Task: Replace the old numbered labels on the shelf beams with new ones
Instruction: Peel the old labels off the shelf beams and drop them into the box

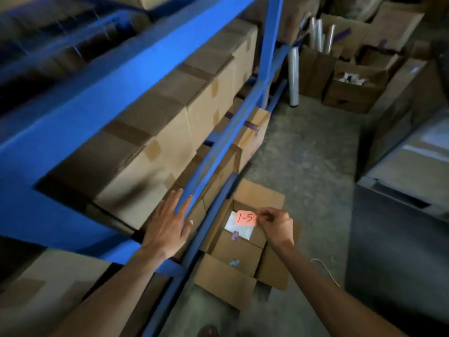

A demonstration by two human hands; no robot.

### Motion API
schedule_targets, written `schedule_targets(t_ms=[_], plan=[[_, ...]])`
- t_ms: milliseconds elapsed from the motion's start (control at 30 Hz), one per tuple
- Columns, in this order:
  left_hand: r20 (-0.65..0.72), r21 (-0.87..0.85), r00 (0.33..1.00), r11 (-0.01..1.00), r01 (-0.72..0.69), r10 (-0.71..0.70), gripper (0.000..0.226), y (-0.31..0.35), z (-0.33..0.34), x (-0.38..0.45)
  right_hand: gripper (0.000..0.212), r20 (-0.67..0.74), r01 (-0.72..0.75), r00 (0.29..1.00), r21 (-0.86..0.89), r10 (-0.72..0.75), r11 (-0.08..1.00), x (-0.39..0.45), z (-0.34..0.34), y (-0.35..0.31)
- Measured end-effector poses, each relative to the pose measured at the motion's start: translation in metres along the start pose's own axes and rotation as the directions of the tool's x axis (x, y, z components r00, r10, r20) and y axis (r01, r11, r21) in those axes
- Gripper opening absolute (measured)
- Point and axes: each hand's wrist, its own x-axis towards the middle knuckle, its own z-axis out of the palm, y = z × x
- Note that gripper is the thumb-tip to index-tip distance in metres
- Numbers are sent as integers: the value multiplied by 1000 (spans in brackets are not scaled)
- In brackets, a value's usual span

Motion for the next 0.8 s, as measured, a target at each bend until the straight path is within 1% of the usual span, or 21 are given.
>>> schedule_targets(t_ms=[100,200,333,400,467,533,600,700,800], plan=[[56,-48,998,999,5,-2,65,-8,43,24,21,-26,-63,998,-52,61,997,13,19,47],[107,-62,994,998,2,5,68,-18,78,45,21,-6,-115,993,-92,115,989,26,42,90],[112,-70,991,996,-58,66,69,-35,117,71,24,20,-194,980,-151,199,969,45,72,135],[94,-35,989,993,-111,114,69,-43,133,80,22,26,-216,974,-170,224,961,55,85,150],[77,43,988,989,-139,136,70,-45,143,84,21,31,-220,973,-189,230,957,64,95,160],[46,116,989,983,-142,137,71,-44,149,83,25,33,-233,968,-232,247,944,72,103,169],[21,178,991,975,-135,134,72,-43,152,80,22,28,-266,957,-312,288,912,76,110,174],[31,209,992,969,-128,125,75,-42,151,80,13,10,-292,948,-380,319,878,84,119,180],[41,212,992,969,-127,121,77,-41,152,81,11,4,-302,942,-431,336,850,93,129,183]])
